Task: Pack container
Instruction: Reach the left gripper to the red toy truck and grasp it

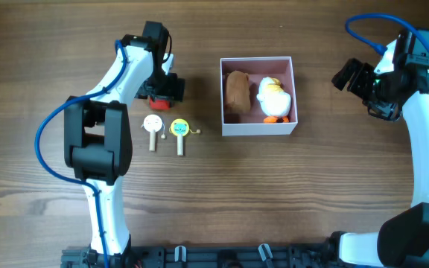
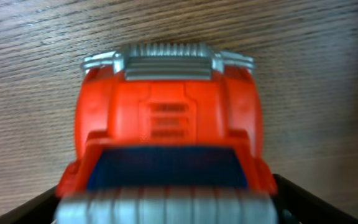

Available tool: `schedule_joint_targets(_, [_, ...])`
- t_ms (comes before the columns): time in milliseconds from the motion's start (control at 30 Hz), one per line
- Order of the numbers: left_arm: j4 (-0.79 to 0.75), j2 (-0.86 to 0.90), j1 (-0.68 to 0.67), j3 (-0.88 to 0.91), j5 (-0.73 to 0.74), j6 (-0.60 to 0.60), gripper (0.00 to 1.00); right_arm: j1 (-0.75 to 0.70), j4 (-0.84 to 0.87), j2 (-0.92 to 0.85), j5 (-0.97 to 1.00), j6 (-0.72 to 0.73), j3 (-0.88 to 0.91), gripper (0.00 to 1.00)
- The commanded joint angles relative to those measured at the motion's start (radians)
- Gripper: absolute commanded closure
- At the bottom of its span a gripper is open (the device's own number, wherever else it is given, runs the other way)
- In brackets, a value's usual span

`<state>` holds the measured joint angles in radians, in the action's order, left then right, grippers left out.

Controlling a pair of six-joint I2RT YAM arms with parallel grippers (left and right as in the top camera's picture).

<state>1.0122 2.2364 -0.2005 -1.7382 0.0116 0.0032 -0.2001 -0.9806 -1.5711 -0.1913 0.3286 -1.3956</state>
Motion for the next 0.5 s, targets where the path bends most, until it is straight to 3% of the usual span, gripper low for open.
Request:
schedule_joint_targets(0, [0.001, 0.036, 0.002, -0.013, -0.013, 0.011, 0.28, 0.0, 0.001, -0.01, -0.016, 0.013, 0.003, 0.0])
schedule_joint_targets(200, [0.008, 0.036, 0.002, -0.013, -0.013, 0.012, 0.52, 0.0, 0.001, -0.01, -0.016, 0.013, 0.003, 0.0])
schedule_joint_targets(467, [0.148, -0.058, -0.003, -0.084, -0.032, 0.012, 0.54, 0.0, 0.001, -0.01, -0.016, 0.013, 0.003, 0.0])
